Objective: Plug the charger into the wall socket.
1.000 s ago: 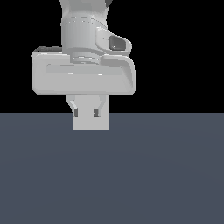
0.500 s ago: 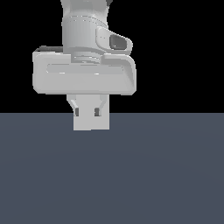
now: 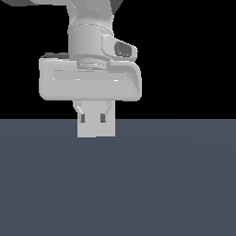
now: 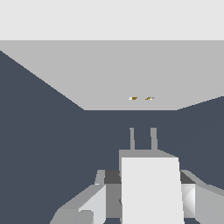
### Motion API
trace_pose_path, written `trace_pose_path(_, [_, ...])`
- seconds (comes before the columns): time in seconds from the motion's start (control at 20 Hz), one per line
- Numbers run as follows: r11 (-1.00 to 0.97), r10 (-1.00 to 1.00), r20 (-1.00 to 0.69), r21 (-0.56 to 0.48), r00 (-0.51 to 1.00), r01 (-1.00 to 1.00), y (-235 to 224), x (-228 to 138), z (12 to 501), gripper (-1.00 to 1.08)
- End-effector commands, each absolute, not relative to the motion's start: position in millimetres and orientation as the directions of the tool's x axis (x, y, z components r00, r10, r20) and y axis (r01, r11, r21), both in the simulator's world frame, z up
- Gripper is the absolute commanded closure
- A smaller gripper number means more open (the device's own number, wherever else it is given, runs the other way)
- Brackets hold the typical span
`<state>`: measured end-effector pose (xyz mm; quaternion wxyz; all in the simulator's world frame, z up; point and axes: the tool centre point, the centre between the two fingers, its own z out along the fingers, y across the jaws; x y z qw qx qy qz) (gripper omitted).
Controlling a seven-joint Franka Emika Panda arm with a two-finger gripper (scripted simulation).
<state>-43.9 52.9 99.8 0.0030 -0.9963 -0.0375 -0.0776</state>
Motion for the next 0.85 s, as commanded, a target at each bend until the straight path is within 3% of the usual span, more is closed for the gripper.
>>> trace_pose_path(0.0, [-0.997, 0.074, 0.155, 0.000, 0.985, 0.075, 53.5, -35.3, 100.0, 1.08])
trace_pose_path(0.8, [-0.997, 0.074, 0.155, 0.000, 0.985, 0.075, 55.5, -7.6, 100.0, 1.08])
